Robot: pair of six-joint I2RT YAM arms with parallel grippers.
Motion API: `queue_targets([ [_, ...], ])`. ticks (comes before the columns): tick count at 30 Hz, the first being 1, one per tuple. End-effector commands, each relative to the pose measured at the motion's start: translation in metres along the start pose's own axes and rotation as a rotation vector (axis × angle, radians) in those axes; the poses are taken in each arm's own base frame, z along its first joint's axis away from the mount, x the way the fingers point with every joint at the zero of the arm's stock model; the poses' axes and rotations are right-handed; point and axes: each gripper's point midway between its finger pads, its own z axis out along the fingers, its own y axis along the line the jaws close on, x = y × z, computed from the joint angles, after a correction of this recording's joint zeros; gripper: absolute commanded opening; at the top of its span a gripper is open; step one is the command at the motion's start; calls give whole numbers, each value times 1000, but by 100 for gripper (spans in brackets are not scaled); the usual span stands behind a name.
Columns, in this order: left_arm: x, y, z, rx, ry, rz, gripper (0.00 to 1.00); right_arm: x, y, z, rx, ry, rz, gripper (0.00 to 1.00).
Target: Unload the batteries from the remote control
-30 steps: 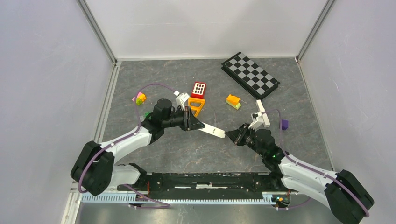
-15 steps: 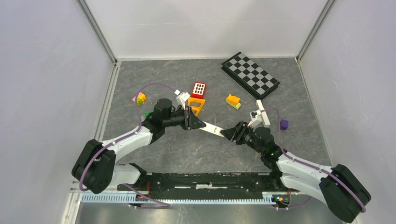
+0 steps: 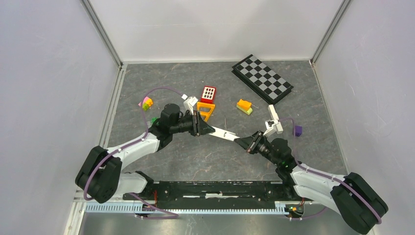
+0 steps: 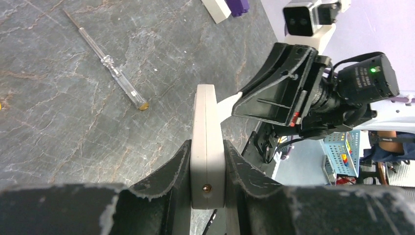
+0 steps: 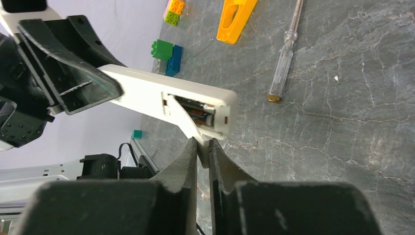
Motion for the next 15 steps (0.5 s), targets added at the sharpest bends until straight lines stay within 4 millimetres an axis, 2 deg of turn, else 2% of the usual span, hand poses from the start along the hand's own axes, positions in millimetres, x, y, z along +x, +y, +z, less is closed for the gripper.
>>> queue_targets([
  [1,-10,-19,-1,62,-11,46,2,-3,-16,-7,36,-47,5,9],
  [6,-7,-7,0,0,6,45,2,-12,-6,-9,-9,-74,-60,0],
  [9,-4,4,0,-51,4,24,2,-11,0,-10,-37,-46,-129,0],
  [11,-3,10,0,-75,-2,14,2,-14,15,-7,-64,-9,-210,0],
  [15,-1,14,0,-89,-4,9,2,7,18,-13,-77,163,-338,0],
])
